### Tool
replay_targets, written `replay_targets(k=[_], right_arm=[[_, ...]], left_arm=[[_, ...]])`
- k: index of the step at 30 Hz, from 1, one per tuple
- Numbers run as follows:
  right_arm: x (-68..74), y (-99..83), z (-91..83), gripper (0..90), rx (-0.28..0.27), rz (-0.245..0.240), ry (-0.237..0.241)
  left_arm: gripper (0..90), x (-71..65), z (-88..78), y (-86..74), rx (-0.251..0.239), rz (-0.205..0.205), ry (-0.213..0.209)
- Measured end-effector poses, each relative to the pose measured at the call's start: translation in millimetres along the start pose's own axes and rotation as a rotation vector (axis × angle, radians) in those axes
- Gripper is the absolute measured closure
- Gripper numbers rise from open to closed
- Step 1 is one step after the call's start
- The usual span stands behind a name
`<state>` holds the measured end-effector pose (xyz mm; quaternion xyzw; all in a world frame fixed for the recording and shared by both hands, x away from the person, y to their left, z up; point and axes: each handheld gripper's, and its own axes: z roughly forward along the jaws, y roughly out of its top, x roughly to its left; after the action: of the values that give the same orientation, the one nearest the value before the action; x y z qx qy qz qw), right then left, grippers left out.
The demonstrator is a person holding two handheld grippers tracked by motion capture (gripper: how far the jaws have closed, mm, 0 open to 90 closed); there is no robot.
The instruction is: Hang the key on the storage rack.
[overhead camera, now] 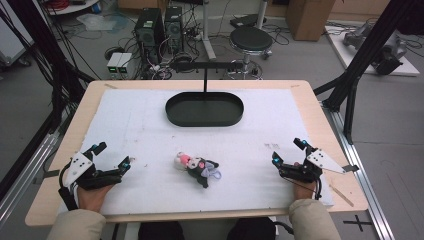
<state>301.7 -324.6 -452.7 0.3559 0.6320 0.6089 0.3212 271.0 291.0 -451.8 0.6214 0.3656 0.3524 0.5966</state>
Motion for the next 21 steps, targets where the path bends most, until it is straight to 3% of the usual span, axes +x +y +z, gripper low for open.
replay_targets(k=[8, 15, 21], right_arm=[[0.3, 0.0, -0.1, 1.4, -0.004, -0.002, -0.002], [0.0, 0.1, 0.4, 1.4, 0.000, 0.001, 0.000], [0.0, 0.1, 0.3, 1.4, 0.001, 0.004, -0.002]], left_arm=[[1.7, 0.0, 0.8, 0.5, 0.011, 0.009, -0.006], [1.7, 1.4, 1.0, 0.6, 0.008, -0.008, -0.009], [1.7, 8.0, 5.3, 4.1, 0.035, -0.053, -0.022]])
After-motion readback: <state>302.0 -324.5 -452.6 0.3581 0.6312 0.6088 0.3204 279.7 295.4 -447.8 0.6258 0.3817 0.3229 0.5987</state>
